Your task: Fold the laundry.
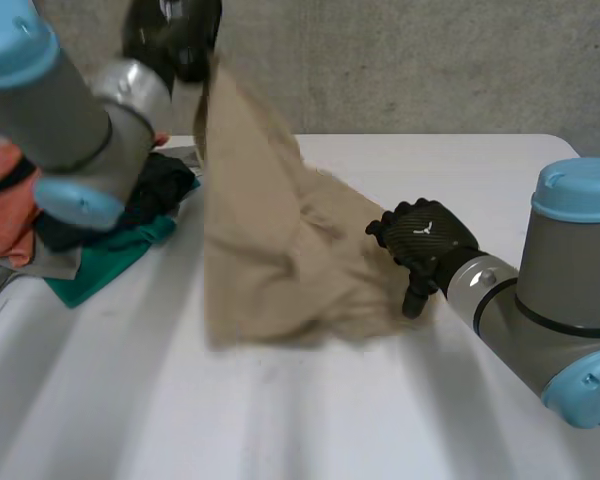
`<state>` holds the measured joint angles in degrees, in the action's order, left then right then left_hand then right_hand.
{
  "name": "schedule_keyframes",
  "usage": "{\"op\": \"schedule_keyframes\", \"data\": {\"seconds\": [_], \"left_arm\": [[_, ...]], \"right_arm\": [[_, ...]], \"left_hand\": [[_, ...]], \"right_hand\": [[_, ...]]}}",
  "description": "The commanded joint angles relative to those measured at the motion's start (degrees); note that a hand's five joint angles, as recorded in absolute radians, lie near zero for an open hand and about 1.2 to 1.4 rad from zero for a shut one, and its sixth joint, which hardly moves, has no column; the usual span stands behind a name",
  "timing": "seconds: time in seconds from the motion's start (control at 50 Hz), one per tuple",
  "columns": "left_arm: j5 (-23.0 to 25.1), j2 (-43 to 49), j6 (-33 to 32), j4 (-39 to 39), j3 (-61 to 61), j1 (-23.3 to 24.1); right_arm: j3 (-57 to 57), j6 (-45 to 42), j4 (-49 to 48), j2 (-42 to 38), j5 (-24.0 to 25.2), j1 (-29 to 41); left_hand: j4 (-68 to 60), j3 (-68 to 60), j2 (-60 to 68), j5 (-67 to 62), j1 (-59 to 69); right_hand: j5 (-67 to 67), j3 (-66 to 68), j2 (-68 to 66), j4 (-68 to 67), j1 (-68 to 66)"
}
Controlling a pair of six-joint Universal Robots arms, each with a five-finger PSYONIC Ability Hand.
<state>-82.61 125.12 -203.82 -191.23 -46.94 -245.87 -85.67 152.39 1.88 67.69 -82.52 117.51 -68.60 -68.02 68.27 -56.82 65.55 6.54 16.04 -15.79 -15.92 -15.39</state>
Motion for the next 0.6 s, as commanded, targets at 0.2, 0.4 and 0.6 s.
{"op": "schedule_keyframes", "data": {"seconds": [0.2, 0.4, 0.6], "left_arm": [[23.19, 4.16, 25.23, 9.03, -10.97, 13.49], [11.38, -7.15, 8.17, 13.6, -19.14, 8.14], [-4.05, -14.82, 5.45, 18.0, -33.64, 1.63]], "right_arm": [[5.6, 0.98, -0.21, -0.36, -1.15, -8.96], [4.29, 0.71, 0.23, -0.01, 0.25, -8.27], [-2.39, -4.38, 1.98, 0.7, 5.44, -2.46]], "left_hand": [[18.55, 17.97, -18.22, 16.77, -15.5], [58.6, 58.02, -58.27, 56.82, -55.55], [58.6, 58.02, -58.27, 56.82, -55.55]], "right_hand": [[1.7, 2.21, -2.46, -2.33, -2.86], [0.86, 1.36, -1.61, -1.48, -2.01], [8.09, 8.59, -8.84, -8.71, -9.24]]}}
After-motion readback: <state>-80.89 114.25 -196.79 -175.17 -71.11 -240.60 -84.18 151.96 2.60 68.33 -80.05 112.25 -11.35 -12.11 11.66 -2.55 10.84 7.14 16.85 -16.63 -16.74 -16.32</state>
